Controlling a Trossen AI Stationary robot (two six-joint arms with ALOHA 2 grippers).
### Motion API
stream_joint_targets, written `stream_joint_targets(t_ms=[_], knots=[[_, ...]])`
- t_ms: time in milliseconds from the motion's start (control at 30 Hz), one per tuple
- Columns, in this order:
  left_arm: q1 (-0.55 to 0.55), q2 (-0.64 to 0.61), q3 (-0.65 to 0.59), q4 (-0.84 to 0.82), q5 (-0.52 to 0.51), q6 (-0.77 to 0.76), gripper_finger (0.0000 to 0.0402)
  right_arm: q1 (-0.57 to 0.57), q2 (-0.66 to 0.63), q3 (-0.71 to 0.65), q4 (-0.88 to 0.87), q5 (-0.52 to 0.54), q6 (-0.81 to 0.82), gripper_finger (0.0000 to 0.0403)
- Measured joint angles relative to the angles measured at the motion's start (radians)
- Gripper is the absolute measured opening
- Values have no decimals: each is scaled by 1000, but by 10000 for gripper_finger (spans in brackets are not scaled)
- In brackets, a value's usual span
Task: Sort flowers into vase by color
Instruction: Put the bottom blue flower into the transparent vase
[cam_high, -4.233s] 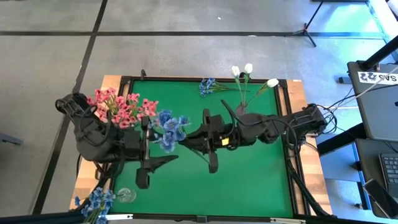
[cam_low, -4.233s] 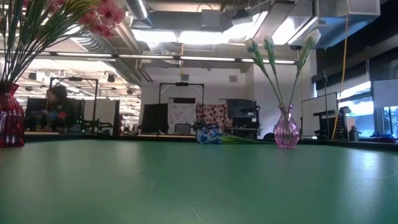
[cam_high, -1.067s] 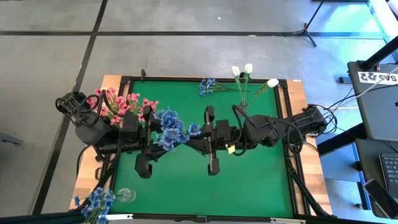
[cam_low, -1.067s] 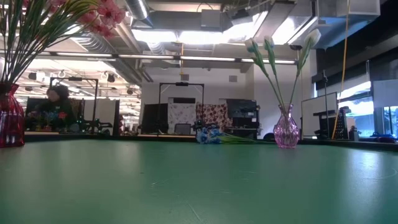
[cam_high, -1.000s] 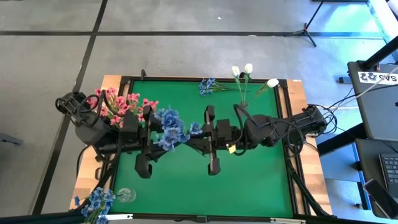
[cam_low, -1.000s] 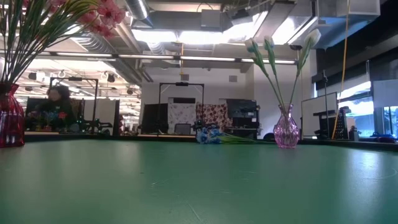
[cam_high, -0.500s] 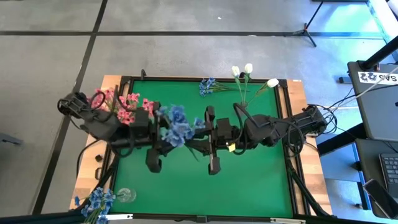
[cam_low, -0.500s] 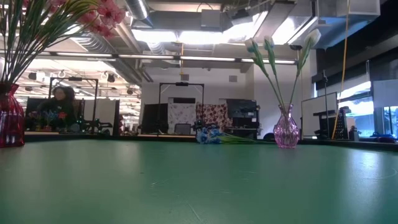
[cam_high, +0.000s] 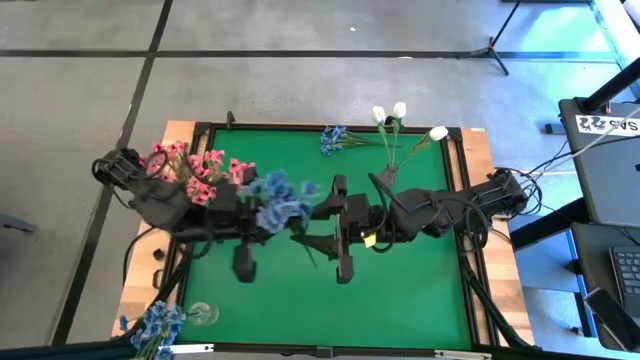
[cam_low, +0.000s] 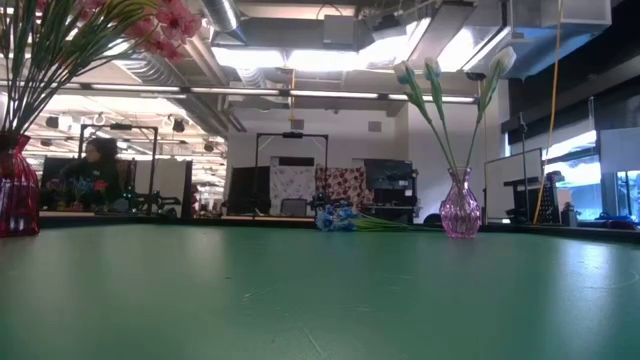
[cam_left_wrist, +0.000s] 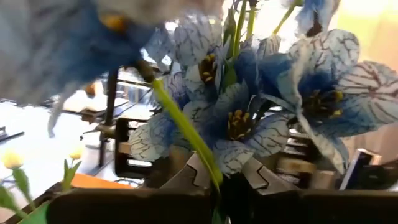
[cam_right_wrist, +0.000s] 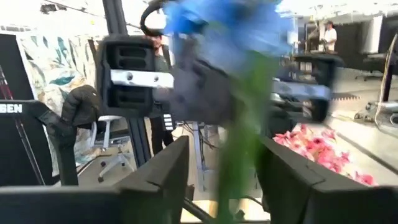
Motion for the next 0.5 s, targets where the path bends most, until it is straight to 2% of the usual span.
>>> stream_joint_targets(t_ms=[267,500], knots=[[-99,-81,1,-103,1,0,10,25,-31,1,-106,-1,15,230],[-248,-160,1,-356,-35,-125,9,91,-68,1,-214,10,41,238]])
